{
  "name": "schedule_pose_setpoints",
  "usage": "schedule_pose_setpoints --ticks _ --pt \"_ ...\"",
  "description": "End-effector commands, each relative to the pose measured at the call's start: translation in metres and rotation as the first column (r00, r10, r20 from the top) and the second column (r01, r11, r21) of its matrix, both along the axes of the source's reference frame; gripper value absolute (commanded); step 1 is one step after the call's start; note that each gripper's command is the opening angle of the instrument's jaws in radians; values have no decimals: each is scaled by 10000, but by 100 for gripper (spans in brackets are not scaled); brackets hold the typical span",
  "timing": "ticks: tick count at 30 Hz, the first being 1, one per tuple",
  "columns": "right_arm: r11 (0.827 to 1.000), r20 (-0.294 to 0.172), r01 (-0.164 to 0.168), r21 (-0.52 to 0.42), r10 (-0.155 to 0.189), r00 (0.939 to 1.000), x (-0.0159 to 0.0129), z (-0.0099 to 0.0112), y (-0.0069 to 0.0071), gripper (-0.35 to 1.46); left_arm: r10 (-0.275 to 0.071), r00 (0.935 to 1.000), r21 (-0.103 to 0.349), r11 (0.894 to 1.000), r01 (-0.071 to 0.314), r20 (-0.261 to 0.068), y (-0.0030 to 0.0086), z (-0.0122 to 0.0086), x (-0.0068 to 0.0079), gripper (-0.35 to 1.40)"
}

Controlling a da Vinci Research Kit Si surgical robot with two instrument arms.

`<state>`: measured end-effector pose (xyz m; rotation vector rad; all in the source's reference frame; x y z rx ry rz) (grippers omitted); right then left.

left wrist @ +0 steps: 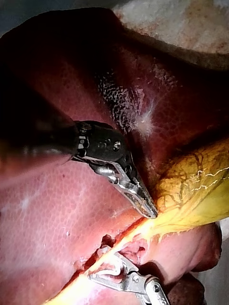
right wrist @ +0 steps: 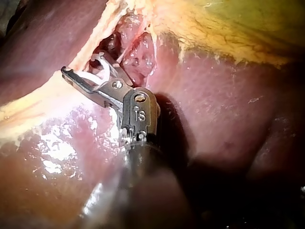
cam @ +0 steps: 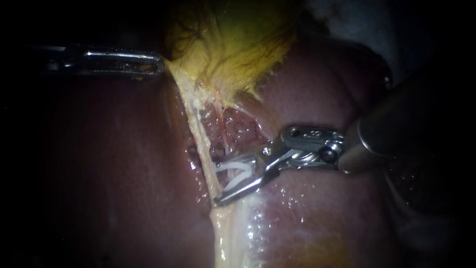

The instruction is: Clipping first clip left tube

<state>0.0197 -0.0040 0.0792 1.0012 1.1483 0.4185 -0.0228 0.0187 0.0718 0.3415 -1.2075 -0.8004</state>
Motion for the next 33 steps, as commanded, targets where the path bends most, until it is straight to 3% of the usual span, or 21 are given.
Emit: schedule_pose_setpoints --ticks 1,8,19,33 --pt "10000 -87 -36 64 37 10000 2 -1 0 54 -1 10000 1 10000 1 -2 0 0 0 -35" --pt "9993 -757 127 338 -101 9971 16 -4 -3 53 -1 10000 1 10000 1 -2 0 0 0 -35" --pt "9961 -1716 562 679 -438 9842 32 -13 -11 53 -1 10000 1 10000 1 -2 0 0 0 -35" --pt "9872 -2781 1325 892 -1030 9550 42 -43 -40 51 5 10000 1 10000 -5 1 0 0 1 -35"
